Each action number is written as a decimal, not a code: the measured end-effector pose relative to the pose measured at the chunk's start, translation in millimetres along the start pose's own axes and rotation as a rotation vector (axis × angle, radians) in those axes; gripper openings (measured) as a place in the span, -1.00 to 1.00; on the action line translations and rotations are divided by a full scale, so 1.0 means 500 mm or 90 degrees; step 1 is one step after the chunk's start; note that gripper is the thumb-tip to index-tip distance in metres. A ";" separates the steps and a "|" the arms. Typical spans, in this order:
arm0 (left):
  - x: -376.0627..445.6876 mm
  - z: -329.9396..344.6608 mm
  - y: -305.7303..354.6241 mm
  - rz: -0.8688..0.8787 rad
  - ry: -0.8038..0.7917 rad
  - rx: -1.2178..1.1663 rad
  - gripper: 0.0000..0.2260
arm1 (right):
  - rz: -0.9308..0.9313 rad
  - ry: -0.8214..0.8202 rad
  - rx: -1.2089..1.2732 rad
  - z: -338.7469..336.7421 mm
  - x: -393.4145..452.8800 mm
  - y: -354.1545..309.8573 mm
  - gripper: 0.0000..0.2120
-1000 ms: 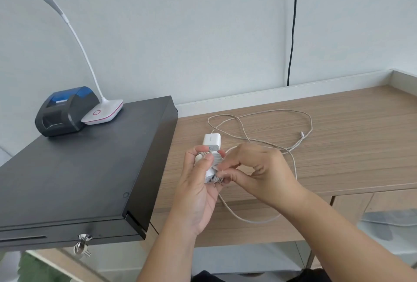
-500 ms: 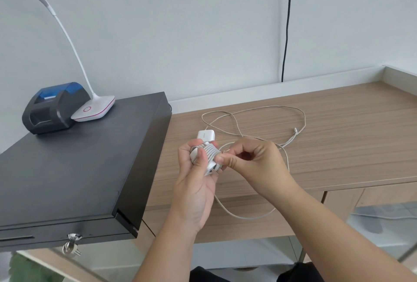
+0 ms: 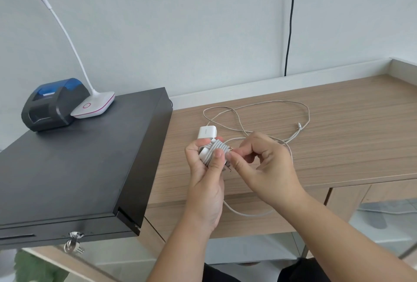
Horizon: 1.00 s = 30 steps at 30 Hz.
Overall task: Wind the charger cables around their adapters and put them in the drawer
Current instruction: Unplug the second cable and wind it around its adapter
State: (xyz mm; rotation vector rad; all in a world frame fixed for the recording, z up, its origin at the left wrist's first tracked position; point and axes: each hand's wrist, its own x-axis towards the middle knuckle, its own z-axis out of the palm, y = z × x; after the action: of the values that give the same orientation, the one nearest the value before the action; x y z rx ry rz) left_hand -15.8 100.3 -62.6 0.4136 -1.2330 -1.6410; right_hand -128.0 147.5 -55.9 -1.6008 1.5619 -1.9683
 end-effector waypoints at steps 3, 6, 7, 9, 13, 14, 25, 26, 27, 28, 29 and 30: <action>-0.002 0.002 -0.001 0.001 0.011 0.005 -0.83 | -0.056 0.021 0.001 0.011 -0.013 0.003 -0.83; -0.001 0.003 0.002 0.021 0.008 0.002 -0.84 | -0.083 0.027 0.004 0.009 -0.011 0.005 -0.83; -0.001 0.004 0.004 0.024 0.003 0.001 -0.85 | -0.094 0.024 0.002 0.007 -0.008 0.004 -0.84; 0.002 0.003 0.008 0.019 0.000 -0.002 -0.86 | -0.125 0.010 -0.014 0.003 -0.001 0.001 -0.86; 0.004 -0.002 0.017 -0.019 -0.023 -0.028 -0.57 | -0.114 -0.045 -0.014 -0.015 0.022 0.005 -0.89; 0.004 -0.004 0.014 -0.024 -0.028 -0.024 -0.50 | -0.099 -0.061 -0.006 -0.022 0.028 0.006 -0.89; -0.017 -0.003 0.008 -0.056 0.015 -0.098 -0.77 | -0.173 -0.132 -0.077 -0.045 0.042 0.015 -0.94; -0.017 -0.004 0.008 -0.055 0.021 -0.106 -0.74 | -0.165 -0.131 -0.069 -0.044 0.041 0.016 -0.95; -0.017 -0.001 0.011 -0.053 0.023 -0.120 -0.68 | -0.141 -0.122 -0.048 -0.045 0.040 0.017 -0.95; -0.016 0.000 0.012 -0.049 0.027 -0.134 -0.59 | -0.105 -0.106 -0.022 -0.046 0.037 0.019 -0.95; -0.016 0.002 0.014 -0.044 0.033 -0.145 -0.53 | -0.064 -0.085 0.006 -0.047 0.033 0.021 -0.95; -0.016 0.002 0.012 -0.035 0.040 -0.150 -0.53 | -0.023 -0.063 0.035 -0.046 0.028 0.021 -0.94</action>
State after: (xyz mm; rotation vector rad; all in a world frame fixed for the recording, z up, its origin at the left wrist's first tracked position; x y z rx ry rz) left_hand -9.8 107.8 -59.2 0.3505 -0.9758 -1.7828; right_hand -156.6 147.2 -52.8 -1.6878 1.4408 -1.9013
